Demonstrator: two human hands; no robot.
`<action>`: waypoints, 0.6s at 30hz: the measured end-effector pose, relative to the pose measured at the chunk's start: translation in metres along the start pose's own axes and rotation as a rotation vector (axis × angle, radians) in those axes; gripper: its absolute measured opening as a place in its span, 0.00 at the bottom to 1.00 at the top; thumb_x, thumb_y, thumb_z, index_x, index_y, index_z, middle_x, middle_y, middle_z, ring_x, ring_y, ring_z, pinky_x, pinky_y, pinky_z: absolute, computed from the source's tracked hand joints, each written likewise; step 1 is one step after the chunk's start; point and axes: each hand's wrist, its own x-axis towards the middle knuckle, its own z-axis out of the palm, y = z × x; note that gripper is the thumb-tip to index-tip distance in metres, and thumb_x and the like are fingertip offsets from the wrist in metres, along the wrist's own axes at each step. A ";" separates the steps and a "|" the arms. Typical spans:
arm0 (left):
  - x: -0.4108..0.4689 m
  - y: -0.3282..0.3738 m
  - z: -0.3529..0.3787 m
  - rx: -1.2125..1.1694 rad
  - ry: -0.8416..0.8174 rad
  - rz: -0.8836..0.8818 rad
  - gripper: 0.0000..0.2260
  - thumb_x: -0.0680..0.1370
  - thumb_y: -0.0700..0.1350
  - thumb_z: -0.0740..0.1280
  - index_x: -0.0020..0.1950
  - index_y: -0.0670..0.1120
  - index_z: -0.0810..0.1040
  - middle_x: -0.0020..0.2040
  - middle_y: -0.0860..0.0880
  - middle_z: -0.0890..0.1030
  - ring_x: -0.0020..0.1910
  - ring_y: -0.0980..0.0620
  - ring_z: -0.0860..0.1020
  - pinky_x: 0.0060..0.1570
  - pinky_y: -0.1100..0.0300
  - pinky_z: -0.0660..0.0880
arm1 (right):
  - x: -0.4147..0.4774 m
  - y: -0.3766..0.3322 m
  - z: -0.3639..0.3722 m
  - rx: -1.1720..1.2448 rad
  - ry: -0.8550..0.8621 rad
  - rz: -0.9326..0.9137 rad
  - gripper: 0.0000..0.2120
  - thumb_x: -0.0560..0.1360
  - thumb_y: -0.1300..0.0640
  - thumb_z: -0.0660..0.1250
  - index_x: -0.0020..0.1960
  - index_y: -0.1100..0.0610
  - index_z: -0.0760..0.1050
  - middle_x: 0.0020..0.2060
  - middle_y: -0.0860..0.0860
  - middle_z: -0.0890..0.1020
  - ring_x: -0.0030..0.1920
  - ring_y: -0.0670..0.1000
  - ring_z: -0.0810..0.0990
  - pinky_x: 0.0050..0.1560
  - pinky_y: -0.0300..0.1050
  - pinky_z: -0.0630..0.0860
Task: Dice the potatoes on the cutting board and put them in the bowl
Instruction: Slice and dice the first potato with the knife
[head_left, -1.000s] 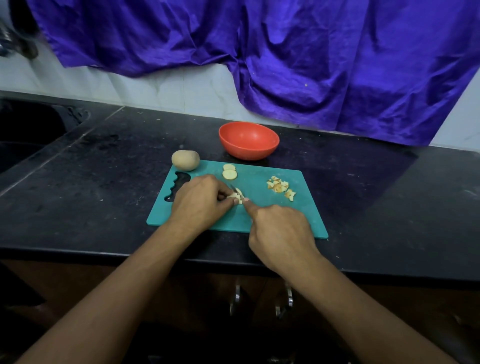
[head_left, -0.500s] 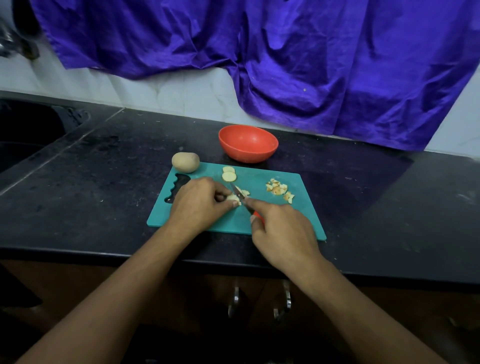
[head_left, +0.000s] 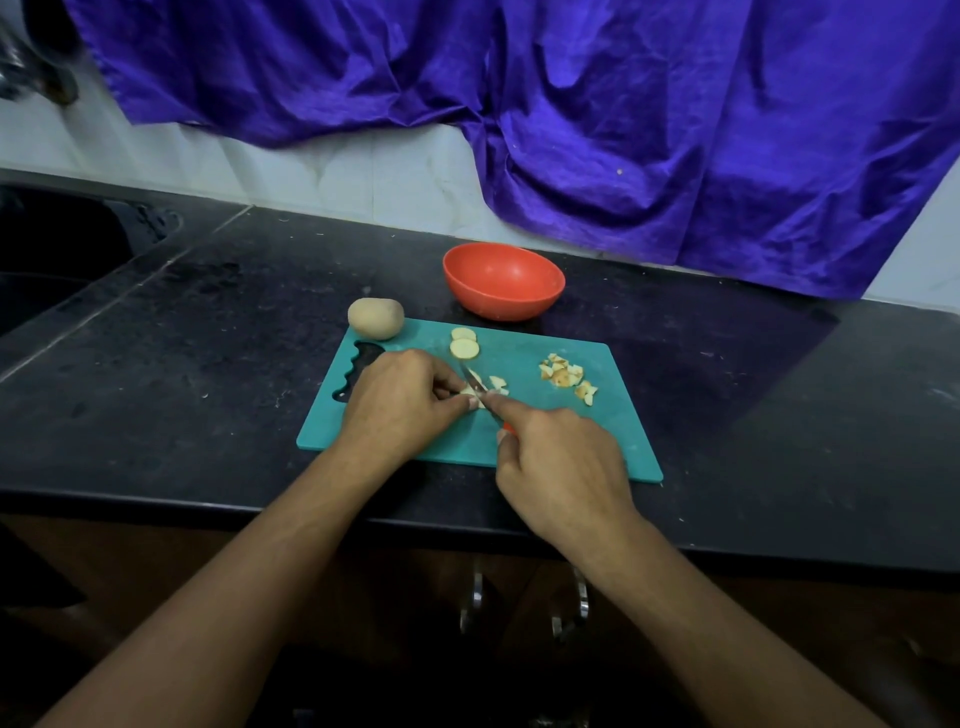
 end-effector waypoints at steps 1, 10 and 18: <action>0.000 0.000 0.000 -0.003 -0.003 0.001 0.07 0.73 0.57 0.77 0.47 0.56 0.88 0.33 0.62 0.78 0.37 0.62 0.77 0.38 0.62 0.72 | 0.000 0.000 0.000 -0.009 -0.006 0.000 0.23 0.84 0.50 0.57 0.79 0.39 0.63 0.38 0.44 0.76 0.40 0.48 0.78 0.42 0.48 0.76; 0.001 -0.001 0.000 -0.072 -0.024 -0.012 0.05 0.73 0.55 0.78 0.44 0.56 0.88 0.39 0.64 0.84 0.40 0.61 0.81 0.45 0.57 0.80 | 0.004 -0.007 -0.001 -0.102 -0.085 -0.024 0.26 0.83 0.52 0.58 0.81 0.44 0.61 0.43 0.48 0.77 0.47 0.52 0.79 0.42 0.49 0.72; -0.001 0.001 -0.002 -0.077 -0.016 -0.024 0.05 0.73 0.56 0.77 0.43 0.57 0.87 0.39 0.62 0.84 0.40 0.61 0.81 0.45 0.57 0.79 | 0.009 -0.003 -0.003 -0.125 -0.086 -0.056 0.25 0.83 0.52 0.59 0.80 0.43 0.63 0.42 0.49 0.76 0.47 0.53 0.79 0.43 0.49 0.70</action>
